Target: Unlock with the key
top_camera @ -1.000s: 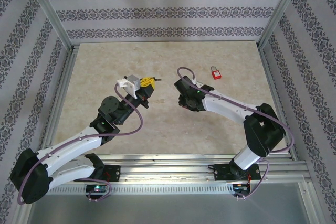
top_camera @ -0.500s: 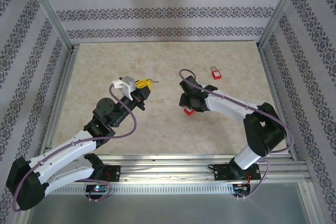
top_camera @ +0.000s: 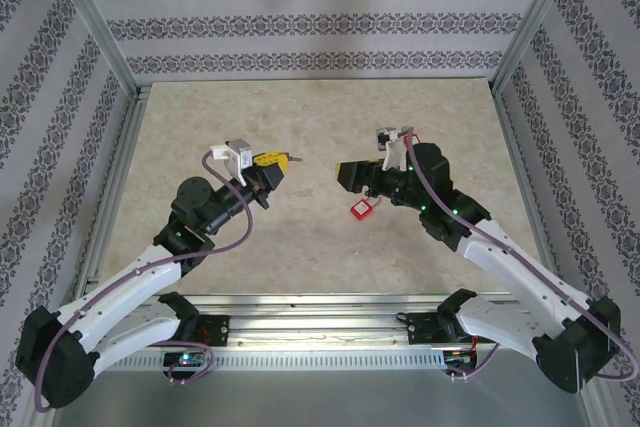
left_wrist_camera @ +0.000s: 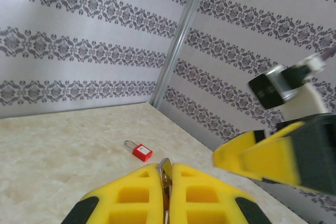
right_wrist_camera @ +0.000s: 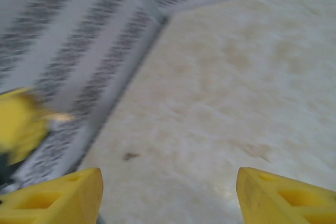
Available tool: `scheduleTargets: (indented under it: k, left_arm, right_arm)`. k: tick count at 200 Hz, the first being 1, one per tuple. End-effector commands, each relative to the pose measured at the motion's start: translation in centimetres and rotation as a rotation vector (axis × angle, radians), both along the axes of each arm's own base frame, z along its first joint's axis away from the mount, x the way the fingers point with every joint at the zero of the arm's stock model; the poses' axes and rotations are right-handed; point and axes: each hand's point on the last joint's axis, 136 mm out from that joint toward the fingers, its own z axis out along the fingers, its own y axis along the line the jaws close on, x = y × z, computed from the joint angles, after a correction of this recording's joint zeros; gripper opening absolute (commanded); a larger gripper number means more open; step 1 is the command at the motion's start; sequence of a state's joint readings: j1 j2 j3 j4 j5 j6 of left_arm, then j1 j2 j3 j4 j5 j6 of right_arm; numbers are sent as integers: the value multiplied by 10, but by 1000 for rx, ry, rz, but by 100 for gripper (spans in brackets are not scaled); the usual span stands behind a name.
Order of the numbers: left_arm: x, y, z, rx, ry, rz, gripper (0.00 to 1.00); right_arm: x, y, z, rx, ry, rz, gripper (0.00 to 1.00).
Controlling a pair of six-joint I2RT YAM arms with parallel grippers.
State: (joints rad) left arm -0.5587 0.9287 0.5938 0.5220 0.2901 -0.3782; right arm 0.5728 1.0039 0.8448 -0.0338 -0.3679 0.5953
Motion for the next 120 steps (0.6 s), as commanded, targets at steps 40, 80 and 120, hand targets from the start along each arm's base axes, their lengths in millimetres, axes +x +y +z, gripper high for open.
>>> scheduleTargets:
  k: [40,80,120]
  left_arm:
    - [-17,-20,23,-60,-6,-191,0]
    - [-21,-22,23,-51,-7,-213,0]
    - [-22,-22,17,-46,-3,-216,0]
  right_arm:
    - [-30,38,26,135,-112,331,54]
    - [-32,52,29,154,-116,412,48]
    - [-32,62,32,156,-122,454,43]
